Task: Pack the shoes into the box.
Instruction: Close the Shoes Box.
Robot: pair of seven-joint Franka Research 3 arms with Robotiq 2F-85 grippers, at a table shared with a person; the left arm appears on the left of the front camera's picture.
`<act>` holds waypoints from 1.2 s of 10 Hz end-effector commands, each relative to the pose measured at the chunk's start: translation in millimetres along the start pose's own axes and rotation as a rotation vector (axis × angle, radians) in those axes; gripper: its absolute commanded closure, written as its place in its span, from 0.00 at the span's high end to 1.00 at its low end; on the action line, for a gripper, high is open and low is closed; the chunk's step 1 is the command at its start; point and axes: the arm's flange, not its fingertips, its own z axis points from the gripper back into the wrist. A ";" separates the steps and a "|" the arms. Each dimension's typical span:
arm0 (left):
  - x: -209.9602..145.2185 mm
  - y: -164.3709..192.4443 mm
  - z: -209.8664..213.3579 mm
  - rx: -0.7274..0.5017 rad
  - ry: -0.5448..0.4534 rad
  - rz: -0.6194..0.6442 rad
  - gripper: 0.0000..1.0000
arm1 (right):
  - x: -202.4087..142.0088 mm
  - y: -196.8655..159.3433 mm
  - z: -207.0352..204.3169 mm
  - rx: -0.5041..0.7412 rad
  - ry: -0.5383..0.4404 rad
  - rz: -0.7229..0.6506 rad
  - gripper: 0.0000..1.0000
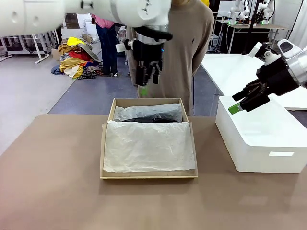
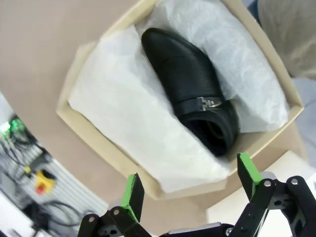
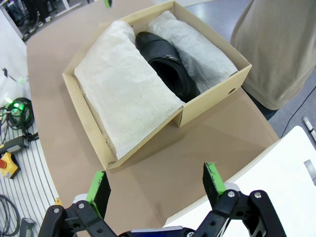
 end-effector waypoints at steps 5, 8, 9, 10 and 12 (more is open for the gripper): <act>86.6 67.8 27.0 0.030 0.103 -0.781 1.00 | 0.7 -4.1 -1.8 0.009 -0.033 0.025 1.00; 90.7 63.7 28.6 -0.127 0.134 -0.936 1.00 | 0.7 -4.1 -1.8 0.009 -0.033 0.025 1.00; 87.1 58.5 36.0 0.006 0.079 -0.901 1.00 | 0.7 -4.1 -1.8 0.009 -0.033 0.025 1.00; 87.1 58.5 36.0 0.006 0.079 -0.901 1.00 | 0.7 -4.1 -1.8 0.009 -0.033 0.025 1.00; 87.1 58.5 36.0 0.006 0.079 -0.901 1.00 | 0.7 -4.1 -1.8 0.009 -0.033 0.025 1.00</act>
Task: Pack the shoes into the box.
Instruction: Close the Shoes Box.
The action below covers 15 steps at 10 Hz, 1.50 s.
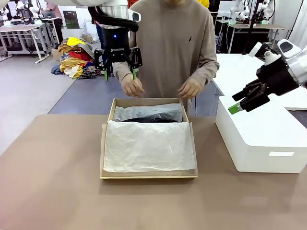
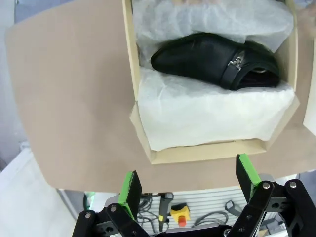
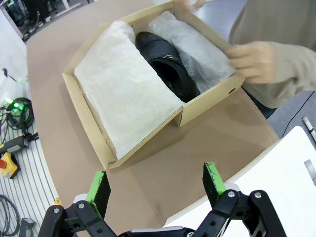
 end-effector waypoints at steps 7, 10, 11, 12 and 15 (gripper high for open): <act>-26.0 67.5 34.0 0.087 -0.013 -0.420 1.00 | 0.6 -4.1 -1.9 0.009 -0.033 0.024 1.00; -33.8 139.8 43.0 0.124 0.058 -0.812 1.00 | 0.6 -4.1 -1.9 0.009 -0.033 0.024 1.00; -29.4 168.6 46.3 0.116 0.058 -0.955 1.00 | 0.6 -4.1 -1.9 0.009 -0.033 0.024 1.00; -25.1 189.2 47.0 0.089 0.042 -1.063 1.00 | 0.6 -4.1 -1.9 0.009 -0.033 0.024 1.00; -17.3 237.1 43.3 -0.092 -0.065 -1.411 1.00 | 0.6 -4.1 -1.9 0.009 -0.033 0.024 1.00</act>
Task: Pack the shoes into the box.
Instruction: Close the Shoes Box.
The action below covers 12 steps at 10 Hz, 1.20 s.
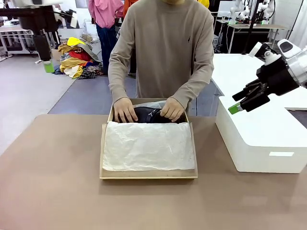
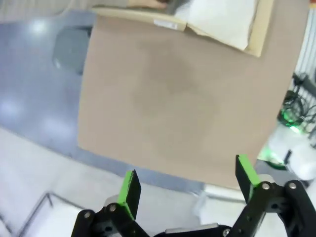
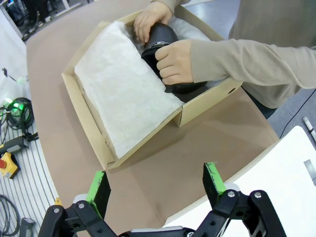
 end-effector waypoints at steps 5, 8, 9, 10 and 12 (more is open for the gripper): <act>-19.3 8.8 -10.8 -0.043 -0.078 -0.173 1.00 | 0.6 -4.0 -2.1 0.009 -0.034 0.025 1.00; -19.3 8.8 -10.8 -0.043 -0.078 -0.173 1.00 | 0.6 -4.0 -2.1 0.009 -0.034 0.025 1.00; -19.3 8.8 -10.8 -0.043 -0.078 -0.173 1.00 | 0.6 -4.0 -2.1 0.009 -0.034 0.025 1.00; -17.6 9.7 -11.7 -0.055 -0.091 -0.192 1.00 | 0.6 -4.0 -2.1 0.009 -0.034 0.025 1.00; -14.0 24.1 -26.8 -0.114 -0.148 -0.259 1.00 | 0.6 -4.0 -2.1 0.009 -0.034 0.025 1.00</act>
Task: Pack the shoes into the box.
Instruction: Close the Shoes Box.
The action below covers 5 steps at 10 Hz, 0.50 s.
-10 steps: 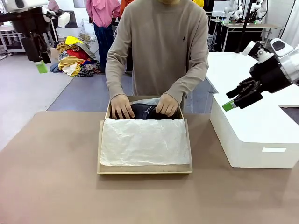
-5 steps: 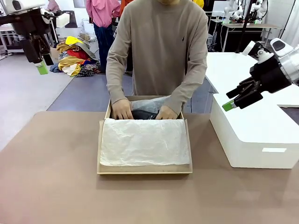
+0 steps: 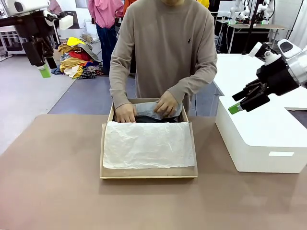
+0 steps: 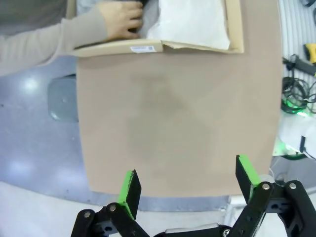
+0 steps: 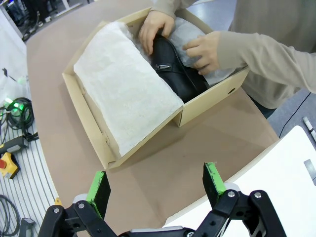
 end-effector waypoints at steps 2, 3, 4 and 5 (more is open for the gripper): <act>-9.7 18.4 -17.7 -0.066 -0.113 -0.094 1.00 | 0.7 -4.0 -2.1 0.009 -0.034 0.025 1.00; -13.5 21.0 -25.0 -0.098 -0.156 -0.167 1.00 | 0.7 -4.0 -2.1 0.009 -0.034 0.025 1.00; -17.7 23.2 -30.4 -0.104 -0.184 -0.247 0.95 | 0.7 -4.0 -2.1 0.009 -0.034 0.025 1.00; -20.4 26.4 -34.7 -0.120 -0.208 -0.292 0.75 | 0.7 -4.0 -2.1 0.009 -0.034 0.025 1.00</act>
